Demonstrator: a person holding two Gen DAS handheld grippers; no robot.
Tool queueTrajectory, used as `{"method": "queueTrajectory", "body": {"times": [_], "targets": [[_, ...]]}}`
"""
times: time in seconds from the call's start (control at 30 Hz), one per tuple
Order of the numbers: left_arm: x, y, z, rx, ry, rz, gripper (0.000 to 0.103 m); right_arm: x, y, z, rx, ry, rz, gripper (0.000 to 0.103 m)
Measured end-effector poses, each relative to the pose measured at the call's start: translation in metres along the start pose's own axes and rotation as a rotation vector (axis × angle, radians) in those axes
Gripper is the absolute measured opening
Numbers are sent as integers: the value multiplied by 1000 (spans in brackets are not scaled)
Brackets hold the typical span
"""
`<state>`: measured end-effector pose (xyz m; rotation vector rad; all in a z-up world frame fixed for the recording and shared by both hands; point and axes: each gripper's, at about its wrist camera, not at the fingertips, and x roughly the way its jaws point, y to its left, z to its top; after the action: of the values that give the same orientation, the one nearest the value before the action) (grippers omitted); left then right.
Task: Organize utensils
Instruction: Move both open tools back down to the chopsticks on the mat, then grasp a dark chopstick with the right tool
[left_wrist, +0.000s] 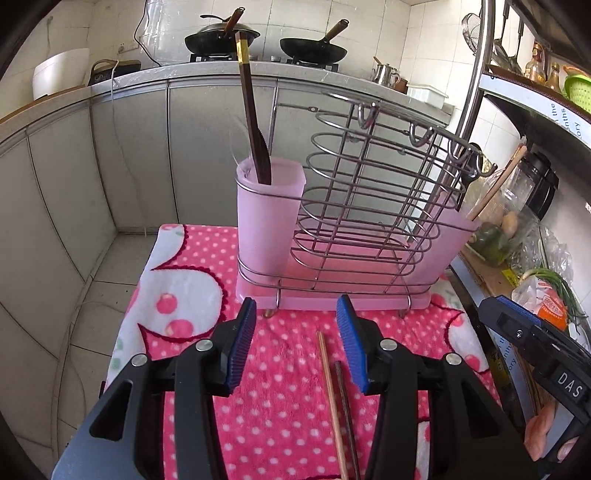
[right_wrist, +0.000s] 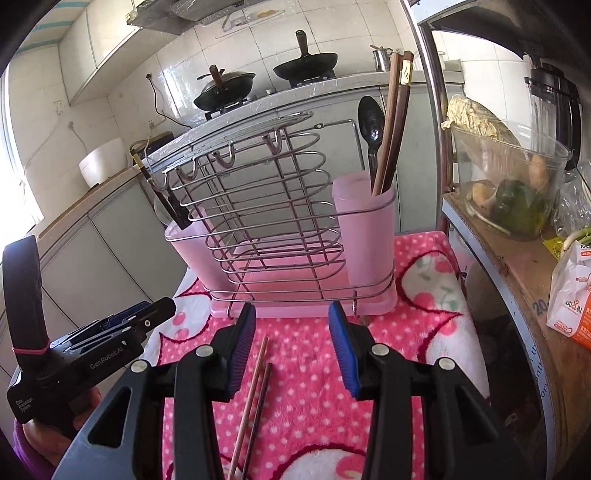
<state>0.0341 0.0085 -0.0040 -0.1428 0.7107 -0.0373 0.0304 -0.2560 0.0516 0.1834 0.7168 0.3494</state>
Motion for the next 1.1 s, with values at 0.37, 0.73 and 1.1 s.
{"method": "queueTrajectory", "body": {"times": [0.37, 0.73, 1.1], "targets": [[11, 0, -11, 8, 45, 4, 46, 12, 1, -10, 17, 46, -6, 41], [26, 22, -23, -34, 108, -32, 46, 54, -10, -33, 103, 242, 45, 25], [23, 43, -28, -53, 104, -72, 45, 124, 4, -58, 197, 520, 141, 13]]}}
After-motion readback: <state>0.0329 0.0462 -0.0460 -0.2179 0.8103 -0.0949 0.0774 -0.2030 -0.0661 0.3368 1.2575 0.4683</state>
